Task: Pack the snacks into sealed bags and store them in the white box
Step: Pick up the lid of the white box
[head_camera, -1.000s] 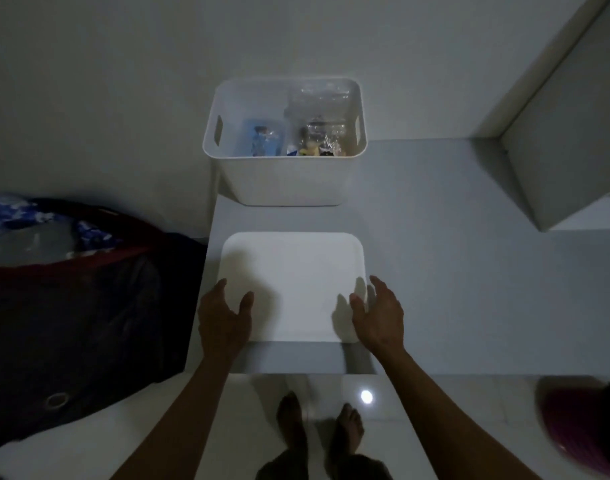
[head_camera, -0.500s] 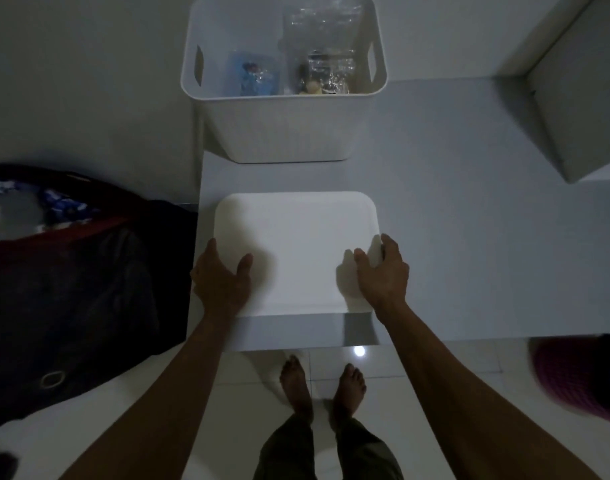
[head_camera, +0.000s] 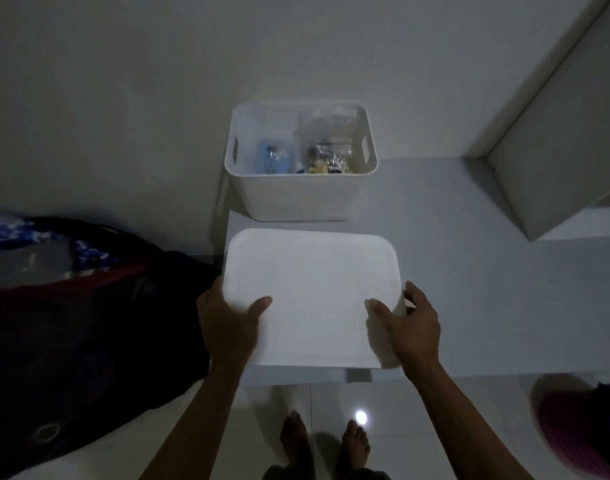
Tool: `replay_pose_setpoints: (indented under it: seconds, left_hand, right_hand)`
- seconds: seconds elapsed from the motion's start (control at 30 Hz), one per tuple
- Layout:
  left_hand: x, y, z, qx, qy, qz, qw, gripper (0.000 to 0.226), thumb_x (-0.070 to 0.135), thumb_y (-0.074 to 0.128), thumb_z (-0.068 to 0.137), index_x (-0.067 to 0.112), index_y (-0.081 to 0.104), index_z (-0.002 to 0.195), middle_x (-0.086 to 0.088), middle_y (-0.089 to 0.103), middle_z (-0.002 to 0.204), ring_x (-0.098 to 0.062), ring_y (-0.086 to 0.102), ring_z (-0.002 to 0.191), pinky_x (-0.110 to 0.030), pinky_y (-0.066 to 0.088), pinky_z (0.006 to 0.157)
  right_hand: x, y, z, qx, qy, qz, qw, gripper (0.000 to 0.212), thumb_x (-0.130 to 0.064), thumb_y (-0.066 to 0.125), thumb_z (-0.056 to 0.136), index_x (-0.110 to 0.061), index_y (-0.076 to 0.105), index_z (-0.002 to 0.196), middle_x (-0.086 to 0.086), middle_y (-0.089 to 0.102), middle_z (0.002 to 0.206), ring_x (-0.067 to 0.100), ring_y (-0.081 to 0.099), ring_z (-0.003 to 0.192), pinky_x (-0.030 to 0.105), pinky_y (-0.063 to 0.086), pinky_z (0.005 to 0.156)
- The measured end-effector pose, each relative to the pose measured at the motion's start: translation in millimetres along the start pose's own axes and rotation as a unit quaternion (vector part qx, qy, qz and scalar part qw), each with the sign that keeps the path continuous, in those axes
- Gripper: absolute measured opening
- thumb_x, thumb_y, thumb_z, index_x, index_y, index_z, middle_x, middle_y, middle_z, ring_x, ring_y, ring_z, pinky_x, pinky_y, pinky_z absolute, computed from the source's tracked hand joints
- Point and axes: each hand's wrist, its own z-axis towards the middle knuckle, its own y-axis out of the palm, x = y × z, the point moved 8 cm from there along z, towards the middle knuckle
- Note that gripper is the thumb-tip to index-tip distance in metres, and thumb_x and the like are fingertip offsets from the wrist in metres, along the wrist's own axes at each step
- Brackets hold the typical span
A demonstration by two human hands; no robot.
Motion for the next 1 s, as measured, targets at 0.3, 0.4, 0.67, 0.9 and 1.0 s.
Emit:
replay_pose_setpoints:
  seconds: [0.3,0.4,0.67,0.9,1.0]
  left_hand:
    - [95.9,-56.2,28.7,-0.013,0.08,-0.011,0.997,0.1,0.055,0.083,0.064,0.012,0.041,0.145,-0.011,0.051,0.141,-0.032,0.048,0.128,-0.048,0.044,0.104]
    - [118.2,-66.6,43.0,-0.012,0.104,0.008,0.994,0.108,0.059,0.082,0.064,0.013,0.033,0.149,-0.01,0.044,0.148,-0.032,0.041,0.134,-0.049,0.041,0.106]
    - [142.4,-59.3,87.2,-0.026,0.11,0.016,0.993,0.114,0.057,0.082,0.064,0.013,0.024,0.152,-0.01,0.034,0.154,-0.032,0.031,0.139,-0.047,0.034,0.112]
    - [154.9,-25.6,139.9,-0.044,0.093,0.042,0.994,0.118,0.061,0.08,0.064,0.015,0.018,0.154,-0.008,0.027,0.158,-0.031,0.028,0.142,-0.049,0.032,0.114]
    - [159.0,-8.6,164.9,-0.047,0.076,0.044,0.995,0.12,0.061,0.081,0.062,0.015,0.018,0.154,-0.008,0.027,0.158,-0.031,0.029,0.142,-0.048,0.032,0.114]
  right_hand:
    - [-113.3,-38.1,-9.3,0.042,-0.126,-0.017,0.991,0.091,-0.041,0.086,0.068,-0.016,0.045,0.145,0.005,0.053,0.142,0.025,0.054,0.123,0.042,0.046,0.105]
    - [-141.2,-40.2,-8.1,0.051,-0.149,-0.006,0.988,0.092,-0.04,0.085,0.071,-0.016,0.04,0.148,0.003,0.045,0.148,0.024,0.047,0.131,0.04,0.04,0.109]
    - [-178.3,-19.8,23.2,0.05,-0.146,-0.018,0.988,0.091,-0.041,0.083,0.073,-0.016,0.039,0.148,0.006,0.044,0.149,0.028,0.046,0.132,0.042,0.039,0.109]
    - [-195.0,4.4,82.3,0.035,-0.127,-0.021,0.991,0.092,-0.04,0.084,0.071,-0.013,0.041,0.147,0.007,0.047,0.148,0.027,0.046,0.133,0.039,0.039,0.109]
    - [-203.5,16.6,113.0,0.026,-0.119,-0.027,0.992,0.09,-0.039,0.084,0.072,-0.012,0.041,0.147,0.008,0.047,0.148,0.027,0.047,0.132,0.039,0.038,0.109]
